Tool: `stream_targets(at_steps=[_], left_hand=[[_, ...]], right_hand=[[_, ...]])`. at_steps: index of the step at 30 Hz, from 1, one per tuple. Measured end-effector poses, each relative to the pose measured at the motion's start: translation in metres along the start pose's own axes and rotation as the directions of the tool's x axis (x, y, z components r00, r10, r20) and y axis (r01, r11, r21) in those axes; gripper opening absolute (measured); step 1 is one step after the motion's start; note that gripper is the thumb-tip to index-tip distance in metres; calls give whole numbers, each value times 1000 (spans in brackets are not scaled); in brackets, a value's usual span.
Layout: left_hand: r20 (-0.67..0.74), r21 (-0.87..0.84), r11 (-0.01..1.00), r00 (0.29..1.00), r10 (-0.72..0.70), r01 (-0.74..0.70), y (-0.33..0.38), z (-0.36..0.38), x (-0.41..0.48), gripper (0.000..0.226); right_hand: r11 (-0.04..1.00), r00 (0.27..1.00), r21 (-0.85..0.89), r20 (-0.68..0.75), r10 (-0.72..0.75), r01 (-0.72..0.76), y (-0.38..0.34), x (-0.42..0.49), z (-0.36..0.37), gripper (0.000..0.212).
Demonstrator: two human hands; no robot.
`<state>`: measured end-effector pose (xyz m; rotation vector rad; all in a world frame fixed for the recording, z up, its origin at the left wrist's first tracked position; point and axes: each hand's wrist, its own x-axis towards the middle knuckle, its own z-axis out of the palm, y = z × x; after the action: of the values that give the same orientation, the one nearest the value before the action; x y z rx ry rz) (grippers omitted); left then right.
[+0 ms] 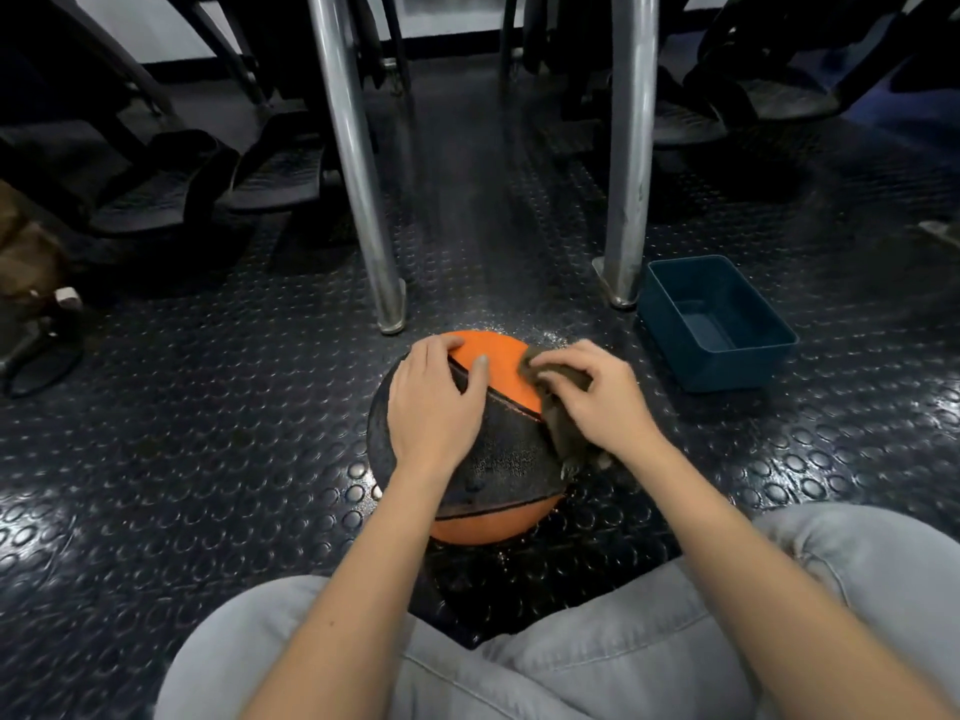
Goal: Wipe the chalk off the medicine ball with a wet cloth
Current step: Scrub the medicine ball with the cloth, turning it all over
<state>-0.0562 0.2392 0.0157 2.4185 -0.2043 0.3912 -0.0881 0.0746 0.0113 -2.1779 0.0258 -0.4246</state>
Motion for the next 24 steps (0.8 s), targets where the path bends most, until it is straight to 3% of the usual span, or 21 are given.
stream_targets(at_steps=[3,5,8,10,12,16,18,20,24], left_hand=[[4,3,1000,1000,29,-29,0,2,0,35],[-6,-1,999,999,40,-40,-1,0,-2,33],[-19,-33,999,999,35,-35,-9,-4,-3,28],[-9,-71,996,999,47,-47,-17,-7,-4,26],[-1,-104,991,997,81,-80,-22,-11,-5,27],[9,-96,978,983,186,-184,-18,-9,-15,35],[-5,-80,969,972,233,-232,-13,-5,-19,37],[-6,-88,967,971,238,-237,-10,-3,-20,40],[30,-139,967,975,219,-213,-12,-7,-19,40]], right_hand=[[955,975,-198,-38,218,-221,19,8,-5,22],[957,973,-178,-56,222,-228,15,5,-4,19],[992,1000,-120,11,29,-28,-10,-8,-1,14],[982,987,-128,106,-125,138,-22,-16,-1,14],[968,969,-138,159,-190,212,-22,-10,0,14],[977,997,-214,69,37,-22,-4,23,-3,13],[979,995,-193,59,81,-68,-1,23,-6,14],[985,996,-172,84,8,7,-13,10,-7,13],[922,936,-209,210,-282,325,-41,-23,1,12]])
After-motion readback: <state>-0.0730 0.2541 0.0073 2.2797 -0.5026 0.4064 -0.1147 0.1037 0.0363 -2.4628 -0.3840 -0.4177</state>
